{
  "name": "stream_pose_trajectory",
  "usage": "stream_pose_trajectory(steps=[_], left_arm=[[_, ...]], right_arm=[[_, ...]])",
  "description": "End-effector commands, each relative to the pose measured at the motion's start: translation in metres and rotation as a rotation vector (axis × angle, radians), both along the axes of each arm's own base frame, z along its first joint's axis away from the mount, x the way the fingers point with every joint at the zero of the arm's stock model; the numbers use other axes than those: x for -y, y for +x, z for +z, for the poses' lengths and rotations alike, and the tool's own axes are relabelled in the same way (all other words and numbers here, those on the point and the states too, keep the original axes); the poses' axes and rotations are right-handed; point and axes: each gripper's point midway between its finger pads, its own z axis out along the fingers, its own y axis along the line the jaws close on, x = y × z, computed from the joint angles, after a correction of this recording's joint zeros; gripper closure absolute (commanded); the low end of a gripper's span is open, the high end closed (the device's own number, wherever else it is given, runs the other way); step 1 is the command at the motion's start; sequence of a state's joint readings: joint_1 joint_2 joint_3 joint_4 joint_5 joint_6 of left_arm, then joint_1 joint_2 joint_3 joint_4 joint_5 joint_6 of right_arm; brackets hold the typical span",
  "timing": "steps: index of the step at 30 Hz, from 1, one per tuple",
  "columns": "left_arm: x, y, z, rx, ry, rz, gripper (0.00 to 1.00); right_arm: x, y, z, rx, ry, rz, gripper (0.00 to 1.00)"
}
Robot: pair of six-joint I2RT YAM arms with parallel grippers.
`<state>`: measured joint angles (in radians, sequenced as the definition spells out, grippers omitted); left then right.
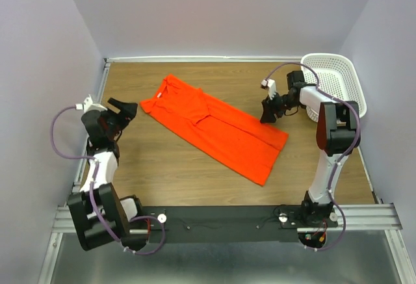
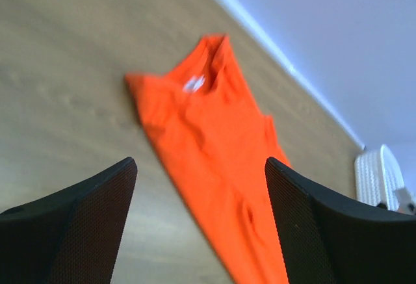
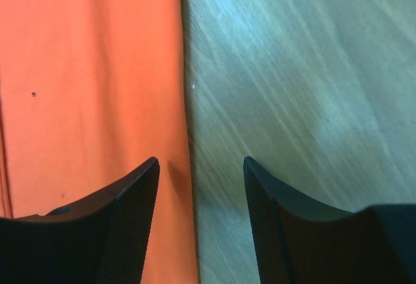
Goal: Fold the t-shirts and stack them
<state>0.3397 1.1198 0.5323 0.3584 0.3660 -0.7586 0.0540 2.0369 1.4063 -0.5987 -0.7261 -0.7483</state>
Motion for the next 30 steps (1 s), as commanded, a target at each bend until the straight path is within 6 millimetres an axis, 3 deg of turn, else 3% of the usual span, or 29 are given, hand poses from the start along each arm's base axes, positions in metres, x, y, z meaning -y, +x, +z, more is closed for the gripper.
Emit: stream_pose_trajectory(steps=[1, 2, 8, 14, 19, 24, 28, 30], left_arm=[[0.018, -0.008, -0.041, -0.100, -0.112, -0.085, 0.15], [0.020, -0.008, -0.054, -0.131, -0.130, -0.098, 0.15], [0.012, 0.008, -0.084, -0.226, -0.167, -0.072, 0.22], [-0.004, 0.033, -0.122, -0.388, -0.227, 0.002, 0.27], [0.005, 0.058, -0.131, -0.406, -0.265, -0.022, 0.37], [0.013, 0.083, -0.140, -0.448, -0.233, -0.026, 0.37], [0.000, 0.090, -0.150, -0.482, -0.209, 0.032, 0.37], [-0.007, 0.095, -0.155, -0.507, -0.190, 0.059, 0.44]], right_arm=[[0.001, -0.010, -0.015, -0.097, -0.016, -0.027, 0.39], [0.001, -0.013, -0.018, -0.110, -0.015, -0.026, 0.39], [0.006, -0.036, -0.026, -0.156, -0.039, -0.023, 0.47], [0.009, -0.043, -0.026, -0.167, -0.057, -0.039, 0.50], [0.008, -0.042, -0.026, -0.181, -0.051, -0.053, 0.53], [0.006, -0.043, -0.030, -0.202, -0.044, -0.060, 0.58], [0.006, -0.046, -0.032, -0.215, -0.036, -0.060, 0.67], [0.005, -0.048, -0.034, -0.221, -0.033, -0.059, 0.74]])
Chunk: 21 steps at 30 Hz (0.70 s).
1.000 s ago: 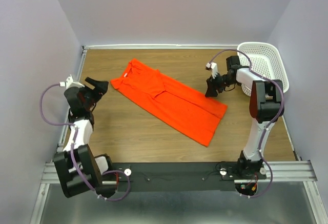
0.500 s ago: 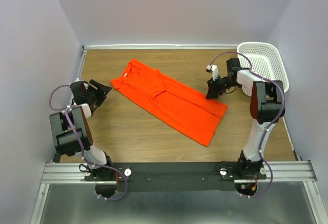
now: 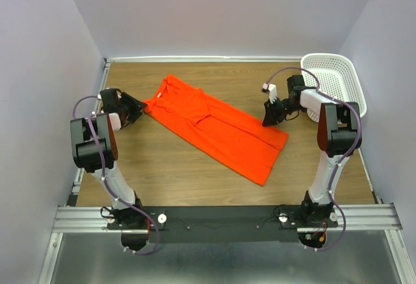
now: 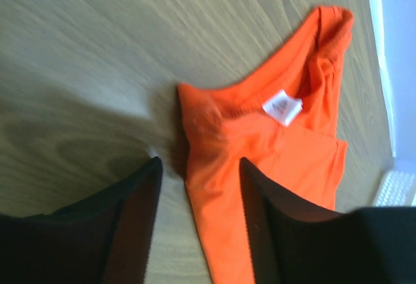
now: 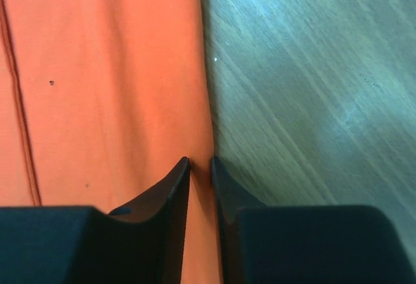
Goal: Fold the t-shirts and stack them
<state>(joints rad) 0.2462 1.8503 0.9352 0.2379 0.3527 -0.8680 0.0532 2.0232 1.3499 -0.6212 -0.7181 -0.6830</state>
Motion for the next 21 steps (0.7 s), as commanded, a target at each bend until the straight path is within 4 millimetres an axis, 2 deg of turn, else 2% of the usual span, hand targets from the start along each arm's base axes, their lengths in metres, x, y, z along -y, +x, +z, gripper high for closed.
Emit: stream_pose_trajectory(steps=[1, 3, 4, 5, 8, 9, 11, 16, 17, 19, 20, 21], left_arm=[[-0.022, 0.005, -0.019, -0.085, 0.066, 0.073, 0.51], [-0.028, 0.012, -0.024, -0.112, 0.088, 0.081, 0.55], [-0.030, 0.012, -0.032, -0.136, 0.096, 0.077, 0.61], [-0.033, 0.019, -0.028, -0.127, 0.105, 0.081, 0.62], [-0.032, 0.026, -0.034, -0.132, 0.103, 0.055, 0.71], [-0.032, 0.028, -0.034, -0.130, 0.101, 0.050, 0.71], [-0.032, 0.031, -0.037, -0.131, 0.103, 0.044, 0.73], [-0.035, 0.053, -0.026, -0.095, 0.115, 0.017, 0.73], [-0.034, 0.061, -0.023, -0.081, 0.114, 0.004, 0.73], [-0.034, 0.071, -0.020, -0.066, 0.114, -0.019, 0.73], [-0.033, 0.074, -0.025, -0.073, 0.108, -0.032, 0.73], [-0.032, 0.085, -0.016, -0.048, 0.104, -0.052, 0.72]], right_arm=[[0.004, -0.025, -0.024, -0.116, -0.034, -0.009, 0.76], [0.005, -0.029, -0.025, -0.125, -0.039, -0.010, 0.82], [0.005, -0.030, -0.024, -0.122, -0.039, -0.010, 0.83], [0.005, -0.033, -0.024, -0.125, -0.039, -0.007, 0.87], [0.006, -0.041, -0.023, -0.133, -0.040, -0.008, 0.94], [0.007, -0.043, -0.024, -0.135, -0.044, -0.011, 1.00], [0.009, -0.053, -0.026, -0.153, -0.052, -0.016, 1.00], [0.014, -0.077, -0.023, -0.169, -0.071, -0.028, 1.00], [0.014, -0.091, -0.023, -0.188, -0.069, -0.028, 0.99], [0.013, -0.102, -0.022, -0.198, -0.061, -0.024, 1.00], [0.012, -0.108, -0.021, -0.202, -0.057, -0.022, 0.99], [0.011, -0.114, -0.020, -0.208, -0.050, -0.015, 0.99]])
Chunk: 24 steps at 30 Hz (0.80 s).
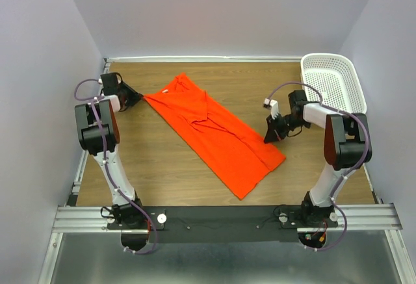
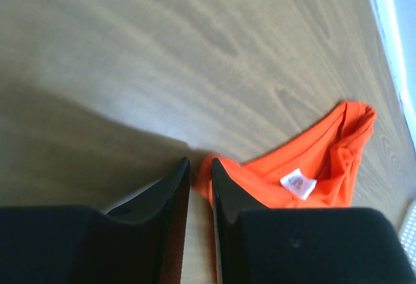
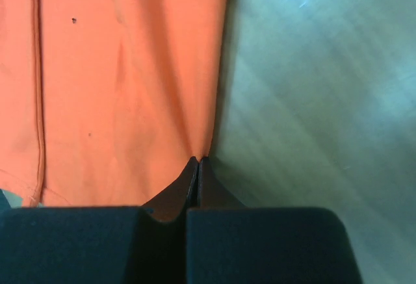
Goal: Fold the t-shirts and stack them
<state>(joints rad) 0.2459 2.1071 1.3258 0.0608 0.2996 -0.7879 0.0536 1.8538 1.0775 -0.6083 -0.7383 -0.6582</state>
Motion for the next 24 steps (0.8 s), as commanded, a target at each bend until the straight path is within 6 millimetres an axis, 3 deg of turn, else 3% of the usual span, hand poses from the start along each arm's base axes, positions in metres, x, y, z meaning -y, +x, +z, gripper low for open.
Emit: stream_pose_trajectory(steps=[1, 2, 4, 5, 7, 8, 10, 11, 13, 14, 15, 16, 17, 18, 19, 20, 21, 24], left_arm=[[-0.002, 0.018, -0.003, -0.002, 0.019, -0.052, 0.72], [0.000, 0.023, -0.006, 0.002, 0.022, -0.071, 0.71], [0.003, 0.030, 0.000, 0.007, 0.013, -0.103, 0.66], [0.006, 0.033, 0.004, 0.029, 0.011, -0.127, 0.62], [0.010, 0.035, 0.009, 0.050, 0.018, -0.151, 0.49], [0.012, 0.033, 0.015, 0.068, 0.030, -0.168, 0.46], [0.011, 0.032, 0.027, 0.103, 0.059, -0.180, 0.43], [0.010, 0.033, 0.050, 0.152, 0.095, -0.185, 0.43], [0.006, 0.022, 0.064, 0.184, 0.155, -0.189, 0.43], [0.008, 0.016, 0.100, 0.255, 0.191, -0.195, 0.43], [0.015, 0.000, 0.097, 0.267, 0.198, -0.220, 0.41], [0.023, -0.010, 0.106, 0.293, 0.205, -0.235, 0.39], [0.030, -0.020, 0.145, 0.398, 0.233, -0.246, 0.38], [0.041, -0.045, 0.126, 0.367, 0.206, -0.258, 0.36], [0.053, -0.057, 0.131, 0.396, 0.193, -0.281, 0.33], [0.060, -0.073, 0.160, 0.471, 0.198, -0.290, 0.33], [0.071, -0.093, 0.151, 0.478, 0.170, -0.325, 0.32], [0.080, -0.136, 0.174, 0.557, 0.196, -0.334, 0.29]], right_arm=[[0.009, -0.049, -0.013, -0.111, -0.064, 0.007, 0.99], [0.008, -0.054, -0.013, -0.117, -0.065, 0.016, 0.99], [0.007, -0.061, -0.012, -0.130, -0.066, 0.017, 0.87], [0.007, -0.059, -0.007, -0.116, -0.065, 0.005, 0.66], [0.008, -0.042, 0.007, -0.050, -0.069, -0.032, 0.37], [0.006, -0.031, 0.013, -0.027, -0.059, -0.068, 0.00], [0.006, -0.008, 0.029, 0.040, -0.055, -0.095, 0.00], [0.007, 0.001, 0.035, 0.067, -0.057, -0.107, 0.00], [0.004, 0.019, 0.047, 0.117, -0.042, -0.126, 0.00], [0.002, 0.026, 0.052, 0.135, -0.027, -0.124, 0.00], [-0.003, 0.039, 0.060, 0.166, 0.002, -0.112, 0.00], [-0.014, 0.041, 0.066, 0.168, 0.071, -0.080, 0.00], [-0.021, 0.047, 0.069, 0.169, 0.113, -0.062, 0.00], [-0.029, 0.064, 0.058, 0.120, 0.160, -0.067, 0.00], [-0.041, 0.075, 0.062, 0.084, 0.224, -0.062, 0.00], [-0.052, 0.084, 0.053, 0.029, 0.243, -0.070, 0.00], [-0.063, 0.107, 0.047, -0.016, 0.256, -0.096, 0.00], [-0.099, 0.128, 0.037, -0.016, 0.223, -0.073, 0.00]])
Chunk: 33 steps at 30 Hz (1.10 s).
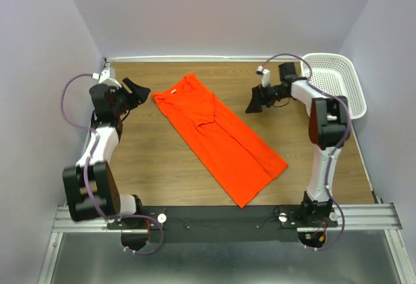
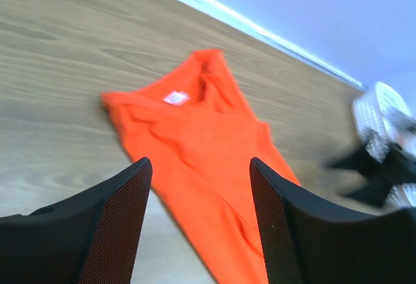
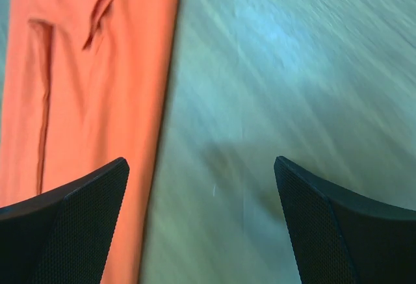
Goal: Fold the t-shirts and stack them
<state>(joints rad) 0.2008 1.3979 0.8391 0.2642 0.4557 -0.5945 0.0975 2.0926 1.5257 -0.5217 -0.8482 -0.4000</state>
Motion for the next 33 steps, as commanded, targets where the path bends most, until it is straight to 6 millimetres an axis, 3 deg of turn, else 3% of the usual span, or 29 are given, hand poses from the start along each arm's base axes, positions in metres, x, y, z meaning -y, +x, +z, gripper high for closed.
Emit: stream_pose_trajectory(steps=[1, 2, 4, 5, 8, 9, 14, 15, 19, 26, 33], left_arm=[[0.017, -0.043, 0.017, 0.107, 0.027, -0.071, 0.26], [0.020, -0.061, 0.028, 0.139, 0.042, -0.074, 0.24], [0.024, -0.077, 0.035, 0.164, 0.052, -0.081, 0.22], [0.027, -0.091, 0.046, 0.193, 0.061, -0.084, 0.20], [0.035, -0.113, 0.039, 0.200, 0.014, -0.090, 0.18], [0.040, -0.124, 0.036, 0.211, -0.012, -0.099, 0.17], [0.055, -0.148, 0.027, 0.216, -0.063, -0.153, 0.17], [0.057, -0.149, 0.027, 0.215, -0.066, -0.162, 0.17], [0.056, -0.151, 0.026, 0.201, -0.051, -0.163, 0.17], [0.058, -0.152, 0.020, 0.185, -0.055, -0.175, 0.17], [0.060, -0.154, 0.020, 0.189, -0.064, -0.178, 0.18]], right_arm=[[-0.060, 0.021, -0.020, -0.096, 0.032, 0.022, 0.00], [-0.078, 0.025, -0.016, -0.098, 0.034, 0.027, 0.00], [-0.093, 0.036, -0.022, -0.106, 0.029, 0.009, 0.00], [-0.105, 0.050, -0.029, -0.087, 0.004, -0.011, 0.00], [-0.126, 0.074, -0.033, -0.106, -0.013, -0.102, 0.00], [-0.133, 0.073, -0.048, -0.172, 0.000, -0.133, 0.00], [-0.162, 0.083, -0.072, -0.245, 0.019, -0.197, 0.07], [-0.165, 0.085, -0.066, -0.242, 0.029, -0.204, 0.10], [-0.168, 0.090, -0.076, -0.275, 0.036, -0.241, 0.23], [-0.168, 0.078, -0.088, -0.339, 0.046, -0.224, 0.59], [-0.176, 0.069, -0.086, -0.388, 0.077, -0.196, 0.66]])
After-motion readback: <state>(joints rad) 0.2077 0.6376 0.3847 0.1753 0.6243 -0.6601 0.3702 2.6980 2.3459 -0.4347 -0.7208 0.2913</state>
